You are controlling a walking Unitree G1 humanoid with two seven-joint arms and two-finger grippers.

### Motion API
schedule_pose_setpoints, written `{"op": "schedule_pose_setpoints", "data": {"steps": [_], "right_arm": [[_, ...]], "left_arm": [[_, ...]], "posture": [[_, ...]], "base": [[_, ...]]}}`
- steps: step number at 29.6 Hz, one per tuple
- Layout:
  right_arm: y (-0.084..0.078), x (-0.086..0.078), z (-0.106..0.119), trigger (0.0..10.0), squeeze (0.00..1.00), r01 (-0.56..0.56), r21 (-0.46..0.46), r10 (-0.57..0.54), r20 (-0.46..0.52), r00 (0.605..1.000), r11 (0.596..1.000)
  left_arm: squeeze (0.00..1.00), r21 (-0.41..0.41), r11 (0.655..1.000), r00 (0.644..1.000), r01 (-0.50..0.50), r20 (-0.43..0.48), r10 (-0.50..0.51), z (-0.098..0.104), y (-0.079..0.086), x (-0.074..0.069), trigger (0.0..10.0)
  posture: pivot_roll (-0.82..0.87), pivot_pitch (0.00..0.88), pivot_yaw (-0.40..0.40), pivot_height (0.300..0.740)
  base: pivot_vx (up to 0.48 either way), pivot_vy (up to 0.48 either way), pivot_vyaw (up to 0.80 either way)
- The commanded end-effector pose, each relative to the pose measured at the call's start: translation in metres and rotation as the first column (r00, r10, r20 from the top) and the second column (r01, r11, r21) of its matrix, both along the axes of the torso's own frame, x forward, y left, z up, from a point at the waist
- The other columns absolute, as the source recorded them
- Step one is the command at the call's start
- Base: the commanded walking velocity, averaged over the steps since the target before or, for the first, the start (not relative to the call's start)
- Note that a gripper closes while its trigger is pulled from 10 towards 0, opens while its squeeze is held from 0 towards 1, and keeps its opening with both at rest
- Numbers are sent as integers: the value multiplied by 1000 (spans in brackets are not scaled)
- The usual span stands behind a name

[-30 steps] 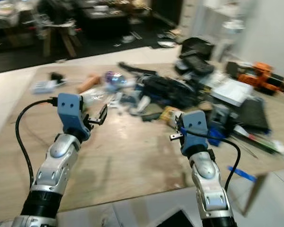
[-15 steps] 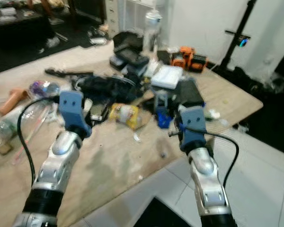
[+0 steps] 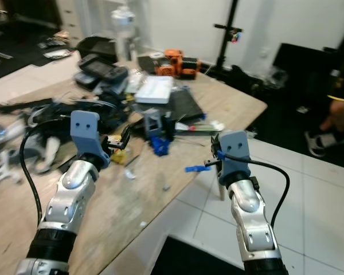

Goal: Picking trash to rubbish bin

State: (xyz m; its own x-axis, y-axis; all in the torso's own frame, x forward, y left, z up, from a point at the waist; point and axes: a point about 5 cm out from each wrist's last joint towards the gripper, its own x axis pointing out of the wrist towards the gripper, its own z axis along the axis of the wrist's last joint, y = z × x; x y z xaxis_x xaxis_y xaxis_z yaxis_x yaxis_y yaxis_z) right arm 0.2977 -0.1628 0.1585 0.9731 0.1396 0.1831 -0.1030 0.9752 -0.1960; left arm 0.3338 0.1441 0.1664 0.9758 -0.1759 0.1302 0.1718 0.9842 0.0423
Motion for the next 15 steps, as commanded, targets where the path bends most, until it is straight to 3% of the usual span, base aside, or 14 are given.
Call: {"op": "schedule_pose_setpoints", "data": {"steps": [1, 4, 15], "right_arm": [[2, -2, -5, 10000, 0, -4, 13, 4, -19, 1000, 1000], [1, -2, -1, 10000, 0, 3, 36, -2, -13, 1000, 999], [1, -3, 0, 10000, 0, 3, 35, -3, -6, 1000, 999]], "left_arm": [[0, 32, 999, 1000, -20, -21, 20, -5, 9, 1, 10000], [0, -4, 1000, 1000, -13, -24, 13, -2, 5, 3, 10000], [0, 1, 999, 999, 46, -12, -46, -2, -8, 1, 10000]], "posture": [[-109, 76, -30, 740], [-108, 82, -31, 740], [-112, 53, -30, 740]], "base": [[0, 0, -800], [0, 0, -800], [0, 0, -800]]}}
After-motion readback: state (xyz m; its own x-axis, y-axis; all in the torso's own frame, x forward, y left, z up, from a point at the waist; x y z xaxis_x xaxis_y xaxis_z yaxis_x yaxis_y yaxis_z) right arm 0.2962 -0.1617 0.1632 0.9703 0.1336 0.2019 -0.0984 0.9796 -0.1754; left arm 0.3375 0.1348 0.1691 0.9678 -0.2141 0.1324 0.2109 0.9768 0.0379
